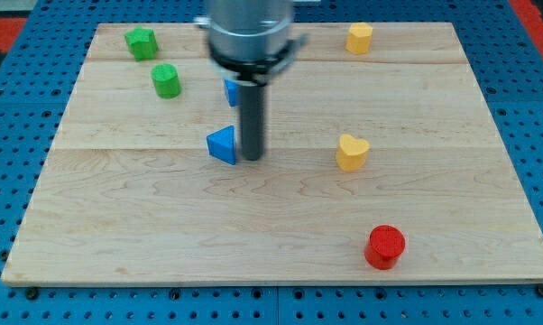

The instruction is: Point your arm towards the red circle

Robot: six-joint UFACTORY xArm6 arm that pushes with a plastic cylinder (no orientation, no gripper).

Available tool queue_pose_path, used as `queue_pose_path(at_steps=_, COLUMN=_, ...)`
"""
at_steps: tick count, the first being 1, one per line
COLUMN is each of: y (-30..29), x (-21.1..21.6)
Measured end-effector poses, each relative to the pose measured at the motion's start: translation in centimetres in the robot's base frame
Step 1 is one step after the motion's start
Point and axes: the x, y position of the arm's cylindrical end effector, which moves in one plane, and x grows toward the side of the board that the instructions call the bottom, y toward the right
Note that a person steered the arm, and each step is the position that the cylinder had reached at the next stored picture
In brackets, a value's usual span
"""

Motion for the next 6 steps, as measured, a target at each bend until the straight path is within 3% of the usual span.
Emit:
queue_pose_path(at_steps=1, y=-7.6, x=-1.4)
queue_pose_path(at_steps=3, y=-13.3, x=-3.3)
queue_pose_path(at_steps=4, y=-3.2, x=0.3)
queue_pose_path(at_steps=6, y=9.5, x=11.5)
